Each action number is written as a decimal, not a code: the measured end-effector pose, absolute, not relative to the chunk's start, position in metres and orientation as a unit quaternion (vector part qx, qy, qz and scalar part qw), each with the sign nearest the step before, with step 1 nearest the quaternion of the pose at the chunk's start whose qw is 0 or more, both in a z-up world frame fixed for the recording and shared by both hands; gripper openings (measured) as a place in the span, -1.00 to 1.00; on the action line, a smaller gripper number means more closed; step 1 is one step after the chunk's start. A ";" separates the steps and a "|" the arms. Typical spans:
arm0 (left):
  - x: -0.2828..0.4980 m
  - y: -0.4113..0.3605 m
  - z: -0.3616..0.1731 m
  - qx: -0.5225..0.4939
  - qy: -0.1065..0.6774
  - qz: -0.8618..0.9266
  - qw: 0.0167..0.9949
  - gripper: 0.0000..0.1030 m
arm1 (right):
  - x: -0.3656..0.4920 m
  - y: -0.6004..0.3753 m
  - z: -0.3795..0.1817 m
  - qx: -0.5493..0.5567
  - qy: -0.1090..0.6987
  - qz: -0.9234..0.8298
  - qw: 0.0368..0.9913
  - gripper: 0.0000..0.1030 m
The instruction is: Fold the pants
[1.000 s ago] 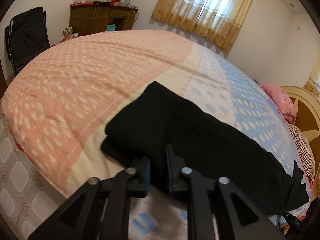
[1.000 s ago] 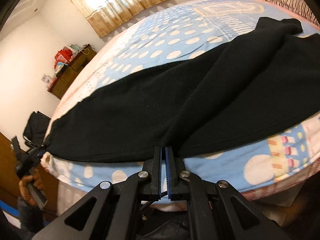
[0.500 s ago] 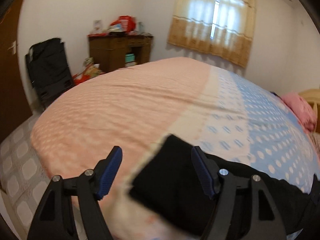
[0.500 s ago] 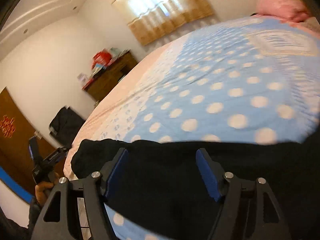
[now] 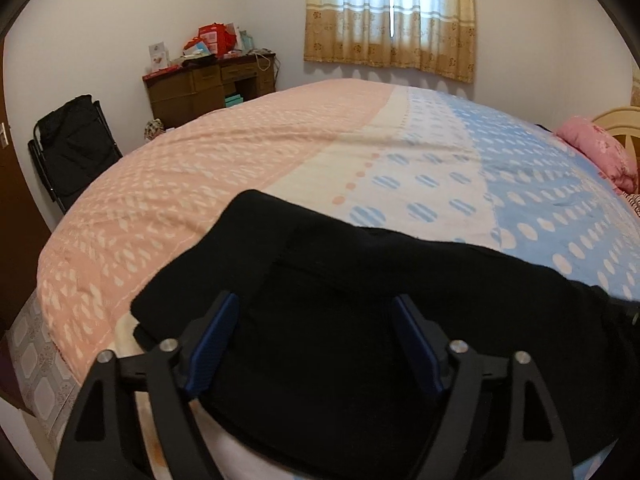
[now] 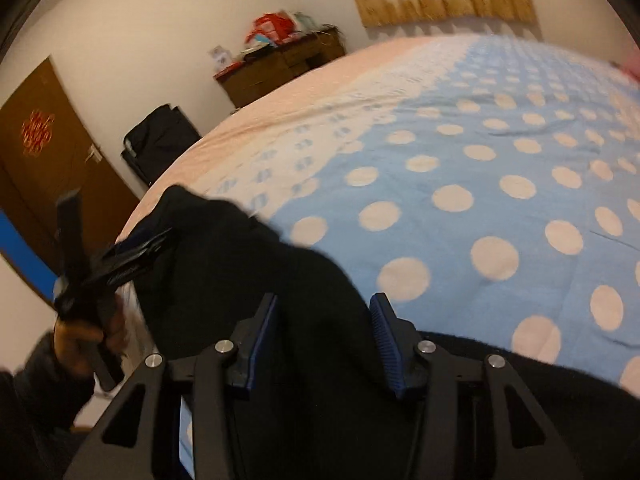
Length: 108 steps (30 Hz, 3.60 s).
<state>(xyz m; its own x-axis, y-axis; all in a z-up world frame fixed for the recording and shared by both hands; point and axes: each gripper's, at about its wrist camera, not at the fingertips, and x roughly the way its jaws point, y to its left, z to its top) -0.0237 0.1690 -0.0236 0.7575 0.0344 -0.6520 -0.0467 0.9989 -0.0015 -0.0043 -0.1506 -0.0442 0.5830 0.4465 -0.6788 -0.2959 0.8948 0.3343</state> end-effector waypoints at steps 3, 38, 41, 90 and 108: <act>-0.023 0.163 -0.028 0.008 0.345 0.022 0.938 0.81 | -0.027 -0.142 -0.046 0.096 0.404 0.214 0.884 -0.05; -0.020 0.141 -0.045 0.049 0.320 0.060 0.944 1.00 | 0.100 -0.171 -0.055 0.269 0.423 0.191 0.844 0.08; -0.020 0.141 -0.044 0.049 0.320 0.057 0.945 1.00 | 0.071 -0.241 -0.037 0.319 0.405 0.090 0.852 0.08; -0.011 0.147 -0.022 0.047 0.381 0.003 0.924 1.00 | -0.338 -0.405 0.024 0.337 0.134 -0.509 0.781 -0.87; -0.074 -0.019 -0.025 0.114 0.379 -0.232 0.889 1.00 | -0.195 -0.307 -0.046 0.184 0.418 -0.153 0.876 -0.87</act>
